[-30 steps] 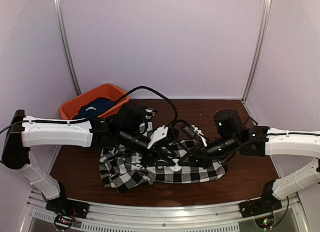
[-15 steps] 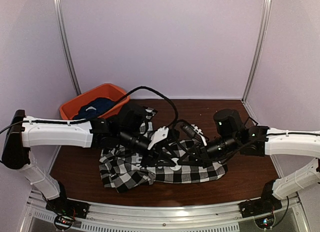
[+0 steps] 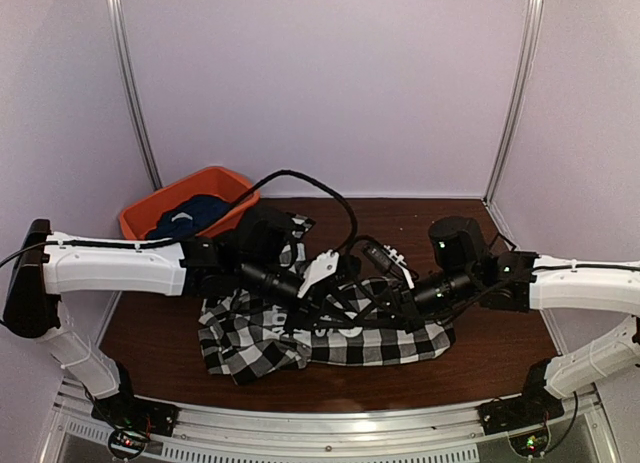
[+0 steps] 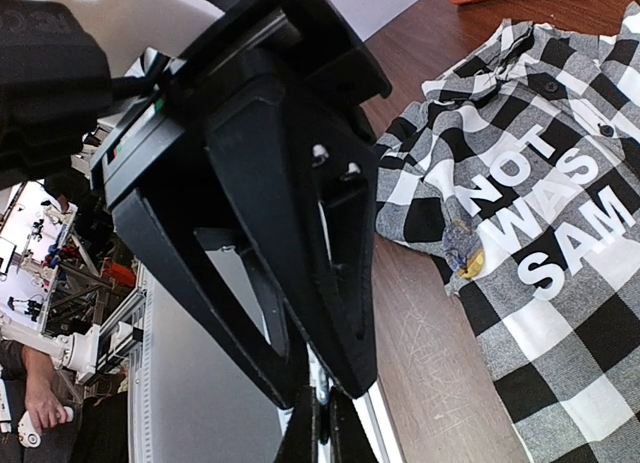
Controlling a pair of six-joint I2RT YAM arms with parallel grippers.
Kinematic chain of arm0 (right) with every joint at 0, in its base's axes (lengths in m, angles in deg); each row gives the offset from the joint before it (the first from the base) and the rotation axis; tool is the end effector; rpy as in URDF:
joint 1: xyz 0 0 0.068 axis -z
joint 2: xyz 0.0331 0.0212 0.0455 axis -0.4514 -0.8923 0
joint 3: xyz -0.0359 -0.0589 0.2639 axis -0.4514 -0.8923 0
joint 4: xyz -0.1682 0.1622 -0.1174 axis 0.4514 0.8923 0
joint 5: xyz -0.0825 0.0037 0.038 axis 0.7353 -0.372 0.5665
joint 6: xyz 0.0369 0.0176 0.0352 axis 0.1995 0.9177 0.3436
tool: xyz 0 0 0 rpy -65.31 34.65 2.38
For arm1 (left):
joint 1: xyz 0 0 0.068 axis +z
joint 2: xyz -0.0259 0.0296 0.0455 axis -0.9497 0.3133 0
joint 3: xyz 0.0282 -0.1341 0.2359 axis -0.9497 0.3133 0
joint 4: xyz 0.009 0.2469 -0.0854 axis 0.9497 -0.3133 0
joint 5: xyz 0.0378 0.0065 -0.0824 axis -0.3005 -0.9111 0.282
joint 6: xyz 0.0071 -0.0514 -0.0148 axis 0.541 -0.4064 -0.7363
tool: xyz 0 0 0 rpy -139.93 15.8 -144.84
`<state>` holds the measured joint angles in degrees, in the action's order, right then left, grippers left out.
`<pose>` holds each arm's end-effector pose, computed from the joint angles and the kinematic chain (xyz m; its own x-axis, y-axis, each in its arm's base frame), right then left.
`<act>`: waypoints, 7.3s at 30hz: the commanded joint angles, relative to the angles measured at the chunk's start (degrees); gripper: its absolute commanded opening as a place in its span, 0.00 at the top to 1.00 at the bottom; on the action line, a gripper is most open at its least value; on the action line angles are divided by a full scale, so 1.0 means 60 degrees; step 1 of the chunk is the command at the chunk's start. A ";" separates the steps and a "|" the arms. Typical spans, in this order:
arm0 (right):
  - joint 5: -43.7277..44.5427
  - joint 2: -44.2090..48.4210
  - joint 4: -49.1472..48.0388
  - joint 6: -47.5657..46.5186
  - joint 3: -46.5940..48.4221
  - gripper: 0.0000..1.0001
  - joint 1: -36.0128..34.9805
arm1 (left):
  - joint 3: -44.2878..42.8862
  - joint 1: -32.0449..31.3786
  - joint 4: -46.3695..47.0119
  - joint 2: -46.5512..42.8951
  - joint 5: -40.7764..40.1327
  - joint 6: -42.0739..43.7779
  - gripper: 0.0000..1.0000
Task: Pin the brooch onto the clothing
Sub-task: Open the brooch, then pick up the clothing with brooches at the center of the board.
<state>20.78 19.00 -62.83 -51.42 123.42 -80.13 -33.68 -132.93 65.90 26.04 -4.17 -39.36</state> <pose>0.1374 0.2260 0.2681 -0.6411 -0.3954 -0.6578 -0.7423 0.1018 0.6623 0.1505 -0.3167 0.2686 -0.1100 0.4633 -0.8794 0.9771 -0.1120 -0.1812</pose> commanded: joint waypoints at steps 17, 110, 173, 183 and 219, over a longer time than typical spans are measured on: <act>-0.0024 0.0266 0.0202 -0.0191 -0.0143 1.00 0.0140 | -0.0185 0.0500 -0.0033 -0.0556 0.0547 0.0478 0.50; 1.0210 0.2086 0.6712 0.4079 -0.0282 1.00 0.0581 | -0.1820 -0.1488 0.0690 0.2976 -0.5683 -0.0467 0.03; 1.0294 0.2596 0.6066 0.4542 -0.0862 1.00 0.0605 | -0.2288 -0.0578 0.0874 0.4021 -0.4984 -0.1791 0.76; 1.0339 0.2629 0.6147 0.4468 -0.0805 1.00 0.0614 | -0.2498 -0.0711 0.0579 0.4215 -0.4389 -0.0752 0.49; 1.0312 0.2327 0.6391 0.4512 -0.0370 1.00 0.0607 | -0.5070 -0.1330 -0.2143 0.6864 -0.5167 0.0516 0.83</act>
<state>82.11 33.19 -25.52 -24.06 119.40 -76.77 -62.88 -140.47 54.54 65.69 -36.43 -37.75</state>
